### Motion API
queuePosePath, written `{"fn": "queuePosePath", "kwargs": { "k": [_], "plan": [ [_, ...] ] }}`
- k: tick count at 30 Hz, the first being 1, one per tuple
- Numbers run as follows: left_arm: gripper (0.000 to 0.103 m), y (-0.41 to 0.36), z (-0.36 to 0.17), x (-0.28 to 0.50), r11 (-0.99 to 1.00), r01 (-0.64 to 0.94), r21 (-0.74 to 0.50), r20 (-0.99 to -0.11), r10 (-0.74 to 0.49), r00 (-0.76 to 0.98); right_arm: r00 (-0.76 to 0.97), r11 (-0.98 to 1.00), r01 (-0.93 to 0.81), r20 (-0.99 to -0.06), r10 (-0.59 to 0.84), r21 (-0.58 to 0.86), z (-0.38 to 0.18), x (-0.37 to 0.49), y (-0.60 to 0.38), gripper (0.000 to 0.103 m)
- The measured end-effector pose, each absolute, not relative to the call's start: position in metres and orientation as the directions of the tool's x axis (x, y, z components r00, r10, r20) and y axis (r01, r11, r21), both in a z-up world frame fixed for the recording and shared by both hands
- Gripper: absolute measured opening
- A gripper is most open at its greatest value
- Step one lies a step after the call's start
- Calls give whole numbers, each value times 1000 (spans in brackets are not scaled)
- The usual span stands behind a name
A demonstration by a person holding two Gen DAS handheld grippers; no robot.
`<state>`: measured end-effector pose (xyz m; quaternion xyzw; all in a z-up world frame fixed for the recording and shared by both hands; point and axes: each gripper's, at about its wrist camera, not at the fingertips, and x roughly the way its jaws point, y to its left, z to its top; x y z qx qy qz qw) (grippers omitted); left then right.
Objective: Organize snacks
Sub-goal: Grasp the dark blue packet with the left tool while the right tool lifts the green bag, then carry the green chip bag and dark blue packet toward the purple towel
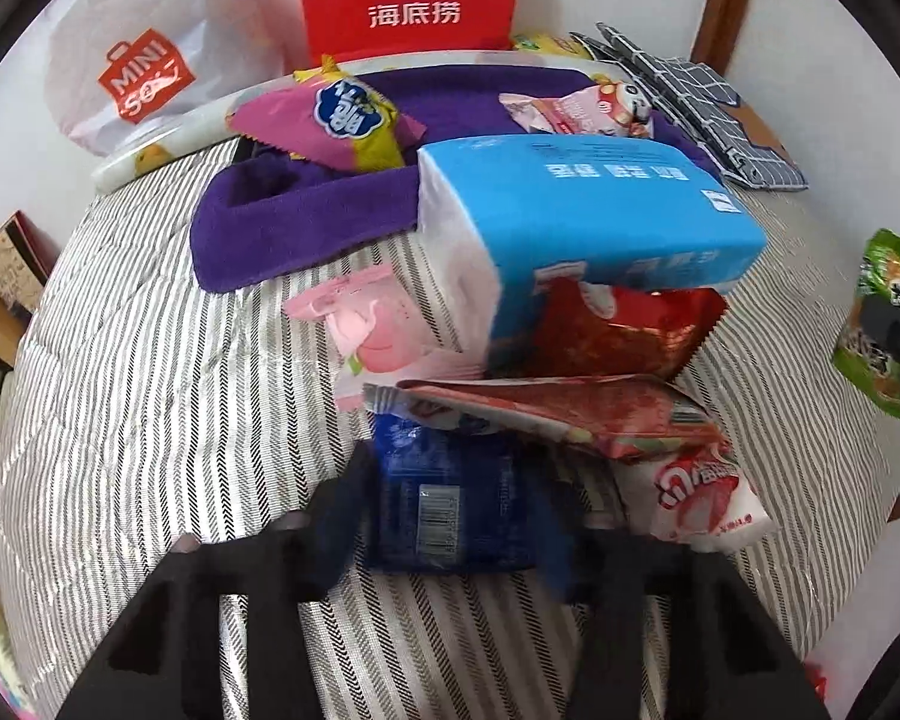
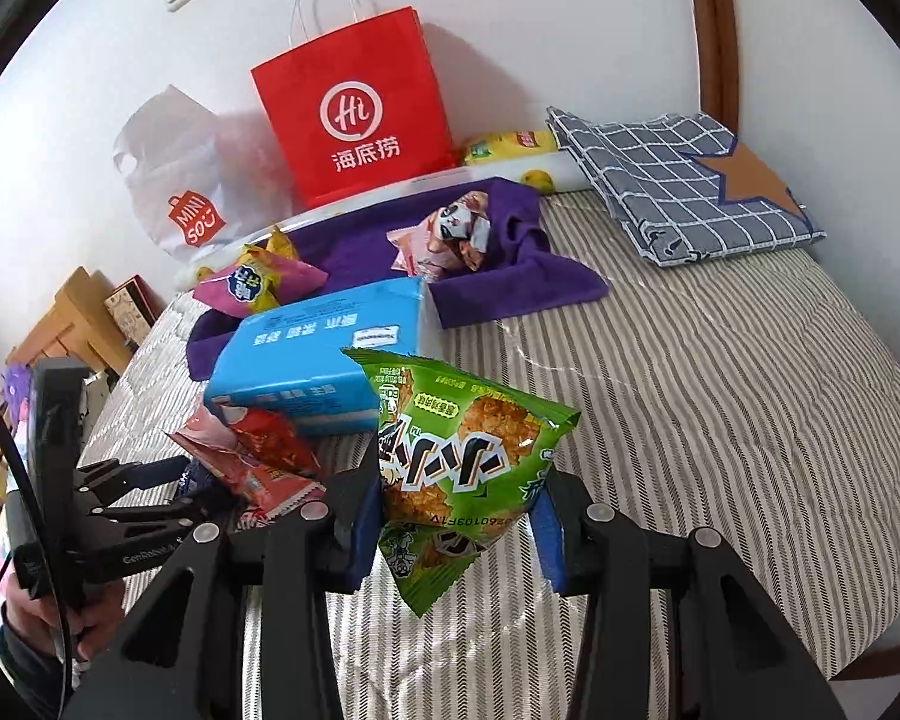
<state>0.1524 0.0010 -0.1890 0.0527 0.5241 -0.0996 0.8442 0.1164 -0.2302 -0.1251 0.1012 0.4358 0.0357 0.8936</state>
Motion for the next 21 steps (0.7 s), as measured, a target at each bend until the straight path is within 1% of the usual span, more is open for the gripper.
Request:
{"fn": "queuePosePath", "kwargs": {
  "k": [4,12,16,21],
  "plan": [
    [39,5,-184,150,972,235,-26,-895,-128,428,615,975,18,-772,163,220,-128,115,-229,42],
    [39,24,-175,144,976,207,-71,-888,-157,433,612,980,18,-777,147,200,-130,115,-221,42],
    [39,33,-170,142,974,191,-120,-880,-193,433,616,980,15,-774,148,199,-127,112,-217,42],
    [39,41,-161,136,974,184,-133,-867,-204,455,623,981,6,-768,147,193,-121,107,-212,42]
  ]
}}
